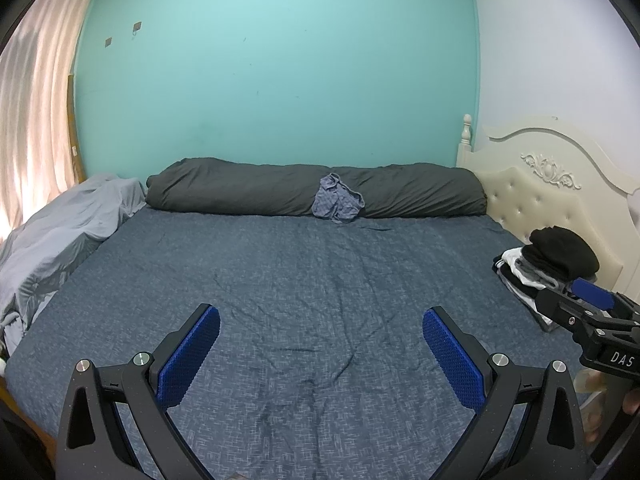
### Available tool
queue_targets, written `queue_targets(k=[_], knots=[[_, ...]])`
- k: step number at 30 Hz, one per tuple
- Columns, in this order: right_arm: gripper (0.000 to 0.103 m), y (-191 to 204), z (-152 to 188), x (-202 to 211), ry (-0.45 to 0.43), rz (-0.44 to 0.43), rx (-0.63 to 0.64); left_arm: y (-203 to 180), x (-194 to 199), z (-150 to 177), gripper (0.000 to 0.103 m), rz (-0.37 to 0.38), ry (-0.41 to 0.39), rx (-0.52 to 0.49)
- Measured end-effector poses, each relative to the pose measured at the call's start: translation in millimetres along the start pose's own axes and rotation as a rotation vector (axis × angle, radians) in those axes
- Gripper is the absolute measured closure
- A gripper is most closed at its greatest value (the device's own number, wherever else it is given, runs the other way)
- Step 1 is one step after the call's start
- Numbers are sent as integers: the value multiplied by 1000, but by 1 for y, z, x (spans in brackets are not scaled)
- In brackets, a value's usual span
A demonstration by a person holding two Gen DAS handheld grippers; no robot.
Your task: Fold clothes
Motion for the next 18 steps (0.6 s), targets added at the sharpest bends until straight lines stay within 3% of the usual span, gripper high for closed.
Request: queue_targets(k=[18], knots=[[0, -2, 3, -2, 3, -1, -8, 1, -3, 0, 0, 9, 2, -1]])
Point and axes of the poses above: each gripper's, at about its wrist camera, not at the fingertips, and x roughly against the way its jaws point, y to its left, z to its underside, the point moved 1 cm from there along -x, roughly the way its jaws point, and after that the axes turned 13 degrees about -x, right-handed, at the moved point
